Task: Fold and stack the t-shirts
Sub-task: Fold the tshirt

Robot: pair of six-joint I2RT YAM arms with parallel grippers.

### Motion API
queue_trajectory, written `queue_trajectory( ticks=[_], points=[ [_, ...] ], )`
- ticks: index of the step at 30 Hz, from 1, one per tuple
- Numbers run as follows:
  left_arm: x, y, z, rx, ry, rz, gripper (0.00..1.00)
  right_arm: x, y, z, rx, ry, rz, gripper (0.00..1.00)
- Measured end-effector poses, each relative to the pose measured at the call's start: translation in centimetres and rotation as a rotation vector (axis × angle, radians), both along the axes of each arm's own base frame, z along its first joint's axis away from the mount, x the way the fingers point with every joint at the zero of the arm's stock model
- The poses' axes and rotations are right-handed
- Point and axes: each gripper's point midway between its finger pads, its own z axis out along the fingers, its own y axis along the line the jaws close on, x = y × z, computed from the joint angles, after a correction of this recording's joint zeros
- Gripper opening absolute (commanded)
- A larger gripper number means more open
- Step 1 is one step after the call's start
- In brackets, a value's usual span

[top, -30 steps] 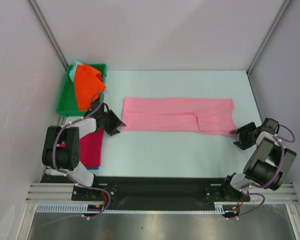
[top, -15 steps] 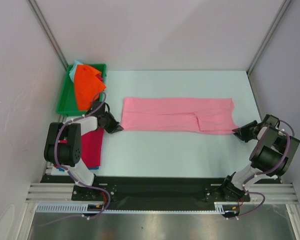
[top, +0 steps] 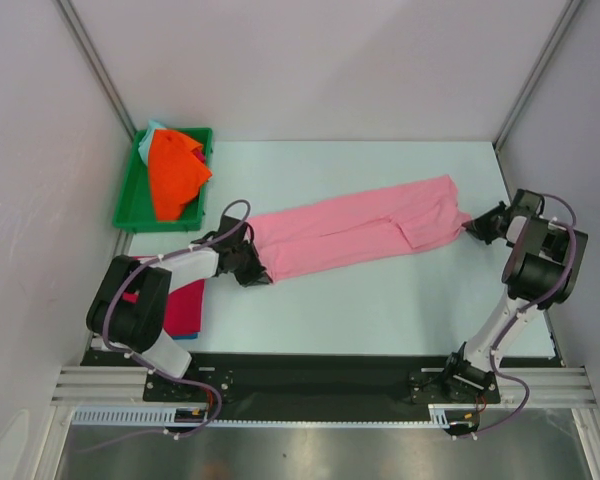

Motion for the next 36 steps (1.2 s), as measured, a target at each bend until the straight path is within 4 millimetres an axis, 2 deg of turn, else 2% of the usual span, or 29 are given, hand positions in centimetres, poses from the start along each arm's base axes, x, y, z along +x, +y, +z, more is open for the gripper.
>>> queue_trajectory(
  ticks=[7, 12, 14, 19, 23, 26, 29, 31, 32, 34, 35, 36],
  points=[
    [-4.5, -4.6, -0.1, -0.021, 0.026, -0.141, 0.0, 8.6, 1.4, 0.2, -0.036, -0.091, 0.061, 0.1],
    [-7.4, -8.2, -0.1, -0.063, 0.037, -0.244, 0.0, 13.3, 2.7, 0.4, -0.05, -0.149, 0.098, 0.11],
    [-9.0, -10.2, -0.1, -0.087, 0.057, -0.307, 0.0, 15.1, 3.3, 0.5, -0.049, -0.171, 0.108, 0.11],
    [-12.7, -16.1, 0.1, -0.118, 0.08, -0.492, 0.01, 18.3, 4.3, 0.6, -0.045, -0.216, 0.114, 0.11],
    [-16.0, -20.1, 0.3, -0.142, 0.09, -0.638, 0.0, 20.1, 4.7, 0.6, -0.037, -0.25, 0.114, 0.11],
    [-17.8, -22.3, 0.6, -0.158, 0.086, -0.726, 0.01, 21.3, 4.9, 0.6, -0.024, -0.273, 0.114, 0.11],
    [-18.3, -23.6, 0.8, -0.169, 0.067, -0.767, 0.01, 22.4, 5.1, 0.6, -0.009, -0.3, 0.122, 0.12],
    [-18.2, -23.8, 0.7, -0.172, 0.062, -0.772, 0.11, 23.1, 5.2, 0.7, 0.0, -0.315, 0.132, 0.16],
    [-18.2, -23.8, 0.7, -0.171, 0.059, -0.777, 0.18, 23.3, 5.3, 0.7, 0.001, -0.32, 0.136, 0.24],
    [-18.3, -23.7, 0.7, -0.172, 0.061, -0.789, 0.3, 23.5, 5.4, 1.0, 0.001, -0.325, 0.144, 0.3],
    [-18.7, -23.5, 0.7, -0.17, 0.07, -0.805, 0.4, 23.7, 5.3, 1.2, -0.006, -0.323, 0.142, 0.36],
    [-19.1, -23.2, 0.7, -0.163, 0.082, -0.82, 0.45, 23.8, 5.1, 1.5, -0.018, -0.315, 0.141, 0.38]
  ],
)
